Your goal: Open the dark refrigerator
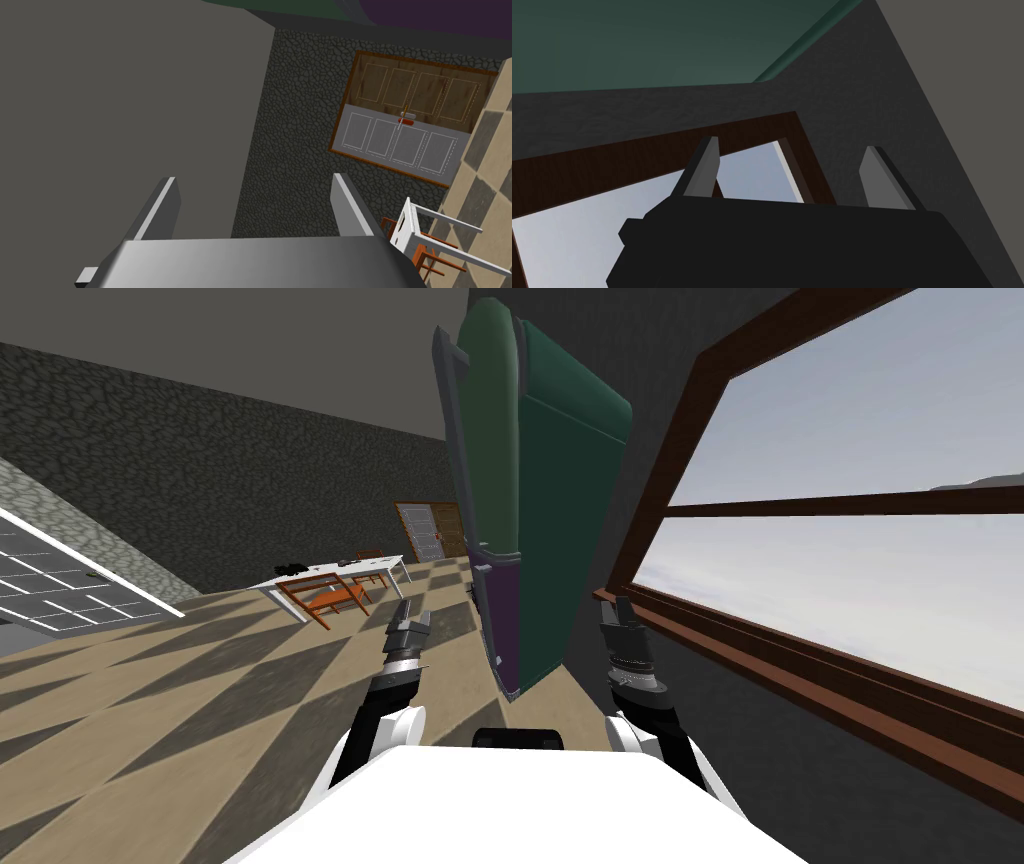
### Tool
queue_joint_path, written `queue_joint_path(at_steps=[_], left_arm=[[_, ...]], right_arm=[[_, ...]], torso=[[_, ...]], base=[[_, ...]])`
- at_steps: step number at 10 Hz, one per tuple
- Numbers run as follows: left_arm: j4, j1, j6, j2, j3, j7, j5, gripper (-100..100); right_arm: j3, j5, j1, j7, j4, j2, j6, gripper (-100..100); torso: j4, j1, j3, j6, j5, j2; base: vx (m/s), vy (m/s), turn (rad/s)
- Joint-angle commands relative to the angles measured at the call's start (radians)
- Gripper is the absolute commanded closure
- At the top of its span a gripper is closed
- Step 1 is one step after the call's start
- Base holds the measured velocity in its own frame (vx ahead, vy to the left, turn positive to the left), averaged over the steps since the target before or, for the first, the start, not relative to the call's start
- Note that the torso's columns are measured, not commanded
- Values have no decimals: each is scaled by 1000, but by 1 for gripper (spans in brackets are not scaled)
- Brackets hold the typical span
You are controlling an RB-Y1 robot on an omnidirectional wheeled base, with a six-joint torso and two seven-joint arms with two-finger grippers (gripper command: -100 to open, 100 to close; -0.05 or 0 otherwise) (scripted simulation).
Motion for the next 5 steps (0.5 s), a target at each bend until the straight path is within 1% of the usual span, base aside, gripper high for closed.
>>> queue_joint_path(at_steps=[1, 5], left_arm=[[0, 0, 0, 0, 0, 0, 0, 0], [0, 0, 0, 0, 0, 0, 0, 0]], right_arm=[[0, 0, 0, 0, 0, 0, 0, 0], [0, 0, 0, 0, 0, 0, 0, 0]], torso=[[41, 0, -82, 0, 0, 40], [322, 0, -644, 0, 0, 322]], base=[[0, 0, 0], [0, 0, 0]])
